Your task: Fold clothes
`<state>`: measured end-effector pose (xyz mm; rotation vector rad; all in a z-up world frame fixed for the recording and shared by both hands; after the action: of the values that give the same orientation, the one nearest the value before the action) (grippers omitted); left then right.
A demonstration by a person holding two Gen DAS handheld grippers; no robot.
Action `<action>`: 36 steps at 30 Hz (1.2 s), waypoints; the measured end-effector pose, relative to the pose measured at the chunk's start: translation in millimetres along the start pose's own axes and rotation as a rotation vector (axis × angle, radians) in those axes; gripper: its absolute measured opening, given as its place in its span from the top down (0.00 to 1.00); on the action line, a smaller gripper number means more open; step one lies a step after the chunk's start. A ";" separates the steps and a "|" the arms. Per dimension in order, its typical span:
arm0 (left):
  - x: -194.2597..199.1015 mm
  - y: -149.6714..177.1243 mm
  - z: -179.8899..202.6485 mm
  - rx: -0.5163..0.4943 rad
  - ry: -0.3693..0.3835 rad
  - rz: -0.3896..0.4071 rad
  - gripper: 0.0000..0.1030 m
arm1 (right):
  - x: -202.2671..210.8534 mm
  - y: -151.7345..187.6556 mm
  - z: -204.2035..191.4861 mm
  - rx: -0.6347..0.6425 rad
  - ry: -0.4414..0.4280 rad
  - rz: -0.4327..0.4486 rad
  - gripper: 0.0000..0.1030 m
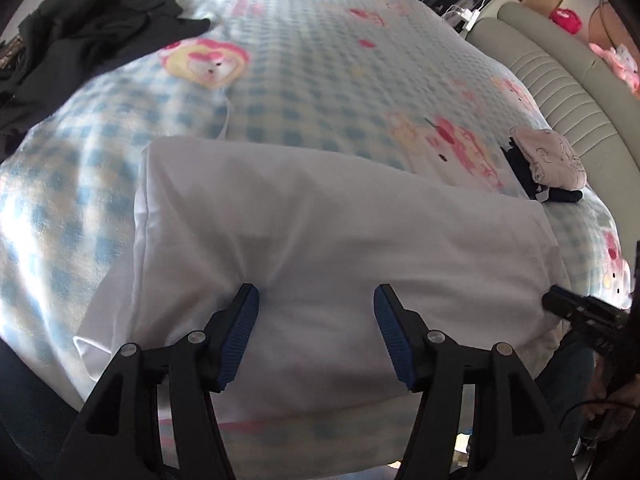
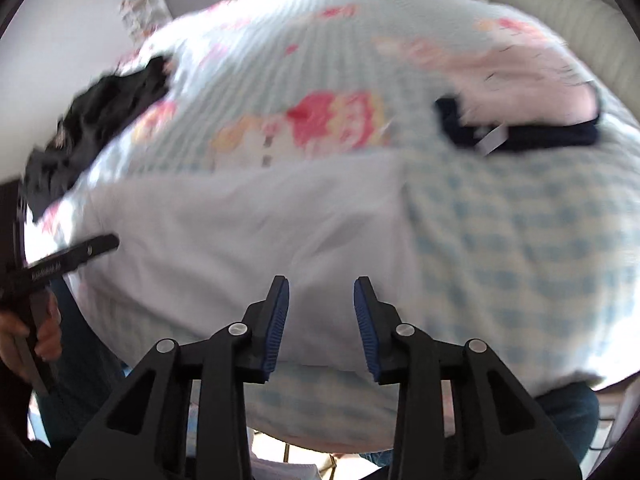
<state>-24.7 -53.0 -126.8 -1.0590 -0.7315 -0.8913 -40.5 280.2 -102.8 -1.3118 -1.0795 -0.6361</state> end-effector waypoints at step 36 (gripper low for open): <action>40.9 -54.9 -93.2 0.119 -0.037 0.145 0.47 | -1.6 -37.7 49.5 -0.177 0.128 0.087 0.67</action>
<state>-46.5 -163.4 -100.0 -1.0113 -0.7201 -0.6979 -87.1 319.9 -91.9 -1.4413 -0.8730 -0.7533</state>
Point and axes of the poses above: each gripper's, at about its wrist camera, not at the fingertips, and x roughly against the way its jaws point, z to its right, y to its underside, the point moved 1 cm from there along -x, roughly the way its jaws point, and after that the axes turned 4 degrees about x, right-handed, at the moved point
